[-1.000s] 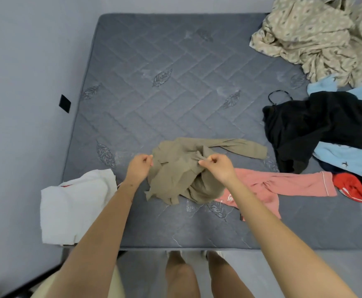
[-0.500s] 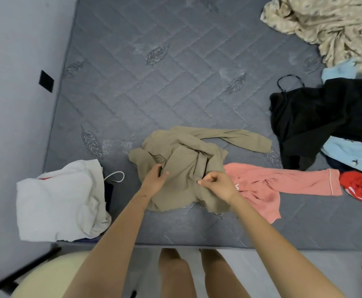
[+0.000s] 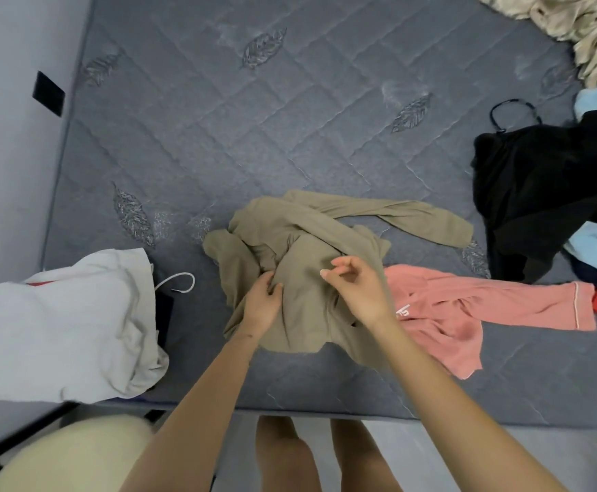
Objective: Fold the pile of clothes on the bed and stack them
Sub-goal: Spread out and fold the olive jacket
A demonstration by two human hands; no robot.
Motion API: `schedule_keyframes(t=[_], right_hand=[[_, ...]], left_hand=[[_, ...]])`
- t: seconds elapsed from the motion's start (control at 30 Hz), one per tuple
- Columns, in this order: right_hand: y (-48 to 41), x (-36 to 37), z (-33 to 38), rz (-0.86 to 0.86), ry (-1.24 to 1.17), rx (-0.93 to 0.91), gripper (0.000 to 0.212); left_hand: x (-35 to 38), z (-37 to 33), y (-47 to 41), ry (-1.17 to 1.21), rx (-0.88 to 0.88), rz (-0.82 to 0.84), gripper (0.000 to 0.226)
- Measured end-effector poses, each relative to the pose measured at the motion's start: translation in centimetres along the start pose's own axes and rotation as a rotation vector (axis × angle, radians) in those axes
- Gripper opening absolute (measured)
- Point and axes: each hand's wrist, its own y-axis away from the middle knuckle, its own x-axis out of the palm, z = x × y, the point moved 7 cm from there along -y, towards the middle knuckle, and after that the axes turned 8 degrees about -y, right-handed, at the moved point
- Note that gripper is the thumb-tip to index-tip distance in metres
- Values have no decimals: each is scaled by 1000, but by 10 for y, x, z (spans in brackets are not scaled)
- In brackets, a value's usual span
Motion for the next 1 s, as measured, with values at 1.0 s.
schedule_keyframes(t=[1.0], right_hand=[[-44,9,-2,144,356,-130,31]], left_hand=[[31,-45,61,-9,269,567,24]])
